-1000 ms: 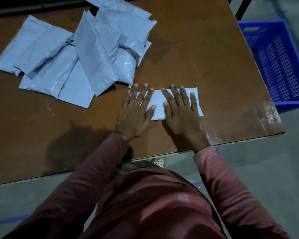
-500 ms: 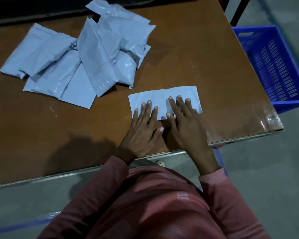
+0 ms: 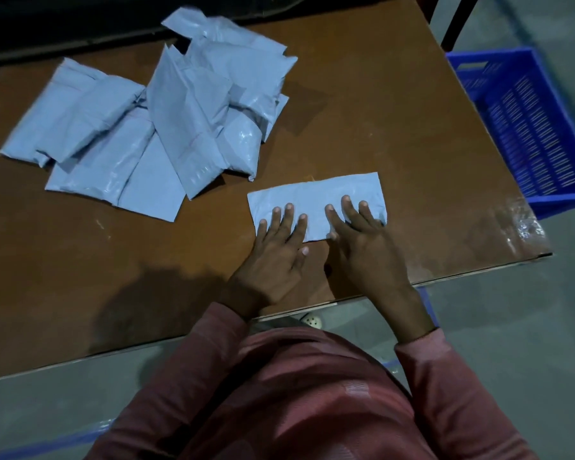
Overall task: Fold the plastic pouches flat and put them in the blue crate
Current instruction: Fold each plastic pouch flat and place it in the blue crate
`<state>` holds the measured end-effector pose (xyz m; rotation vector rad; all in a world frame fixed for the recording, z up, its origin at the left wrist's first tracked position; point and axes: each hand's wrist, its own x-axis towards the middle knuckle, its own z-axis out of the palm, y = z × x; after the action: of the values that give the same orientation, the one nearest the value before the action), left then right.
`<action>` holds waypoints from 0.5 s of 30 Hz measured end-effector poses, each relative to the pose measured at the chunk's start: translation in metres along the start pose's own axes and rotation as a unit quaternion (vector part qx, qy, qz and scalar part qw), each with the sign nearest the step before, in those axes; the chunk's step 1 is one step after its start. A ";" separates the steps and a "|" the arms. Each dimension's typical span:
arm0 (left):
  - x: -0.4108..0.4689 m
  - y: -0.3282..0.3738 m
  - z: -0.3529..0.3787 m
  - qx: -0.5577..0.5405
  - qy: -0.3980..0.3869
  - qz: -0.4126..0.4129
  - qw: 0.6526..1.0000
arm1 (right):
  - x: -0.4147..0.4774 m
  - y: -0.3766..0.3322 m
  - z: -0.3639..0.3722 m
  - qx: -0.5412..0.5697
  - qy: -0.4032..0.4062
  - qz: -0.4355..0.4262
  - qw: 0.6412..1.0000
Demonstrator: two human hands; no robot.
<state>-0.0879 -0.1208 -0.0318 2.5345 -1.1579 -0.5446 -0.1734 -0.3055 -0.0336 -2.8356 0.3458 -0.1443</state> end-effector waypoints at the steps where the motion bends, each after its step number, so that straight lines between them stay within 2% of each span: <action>1: 0.004 -0.001 -0.006 -0.003 0.016 0.007 1.000 | 0.004 0.002 -0.009 -0.009 -0.014 -0.013 1.000; 4: 0.028 0.005 -0.012 0.046 0.121 0.069 0.989 | 0.023 0.012 -0.027 -0.032 -0.008 -0.013 0.999; 7: 0.068 0.015 -0.017 0.031 0.090 0.136 0.986 | 0.042 0.027 -0.019 -0.011 -0.005 0.017 1.000; 10: 0.094 0.011 -0.021 0.084 0.060 0.183 0.978 | 0.042 0.033 0.002 0.011 -0.008 0.036 0.999; 15: 0.100 0.000 -0.015 0.090 0.048 0.194 0.976 | 0.034 0.023 0.020 0.015 0.033 0.074 0.997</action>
<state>-0.0208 -0.1966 -0.0399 2.3493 -1.6742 -0.2238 -0.1425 -0.3300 -0.0570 -2.7679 0.5599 -0.2102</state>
